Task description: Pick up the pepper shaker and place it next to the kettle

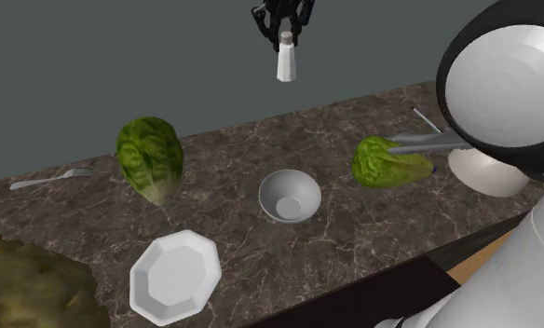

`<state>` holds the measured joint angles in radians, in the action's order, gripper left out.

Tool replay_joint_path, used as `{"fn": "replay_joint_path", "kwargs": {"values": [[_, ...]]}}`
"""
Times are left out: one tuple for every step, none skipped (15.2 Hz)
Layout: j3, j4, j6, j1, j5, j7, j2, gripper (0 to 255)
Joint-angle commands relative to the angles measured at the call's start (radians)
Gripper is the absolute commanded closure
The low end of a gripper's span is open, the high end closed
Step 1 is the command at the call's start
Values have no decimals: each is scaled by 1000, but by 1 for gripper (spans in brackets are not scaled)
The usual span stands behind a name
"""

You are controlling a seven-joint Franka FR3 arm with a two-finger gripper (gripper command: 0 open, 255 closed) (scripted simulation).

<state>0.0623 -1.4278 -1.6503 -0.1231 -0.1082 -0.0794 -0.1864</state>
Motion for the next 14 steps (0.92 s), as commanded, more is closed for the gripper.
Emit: {"fn": "replay_joint_path", "kwargs": {"values": [[9, -128, -37, -12, -4, 18, 94, 255], [15, -173, -48, -19, -6, 30, 129, 255], [21, -216, -58, -26, -8, 42, 163, 255], [27, -257, -67, -33, -11, 54, 197, 255], [34, -296, -75, -39, -13, 66, 229, 255], [42, -333, -82, -46, -17, 79, 261, 255], [49, -369, -89, -53, -20, 92, 292, 255], [57, -403, -94, -60, -24, 105, 323, 255], [65, -435, -98, -67, -28, 119, 353, 255], [74, -466, -102, -74, -33, 133, 382, 255], [83, -495, -105, -81, -38, 147, 411, 255], [92, -523, -107, -88, -43, 161, 439, 255], [101, -550, -108, -96, -49, 176, 466, 255], [111, -576, -109, -103, -56, 191, 493, 255]]}}
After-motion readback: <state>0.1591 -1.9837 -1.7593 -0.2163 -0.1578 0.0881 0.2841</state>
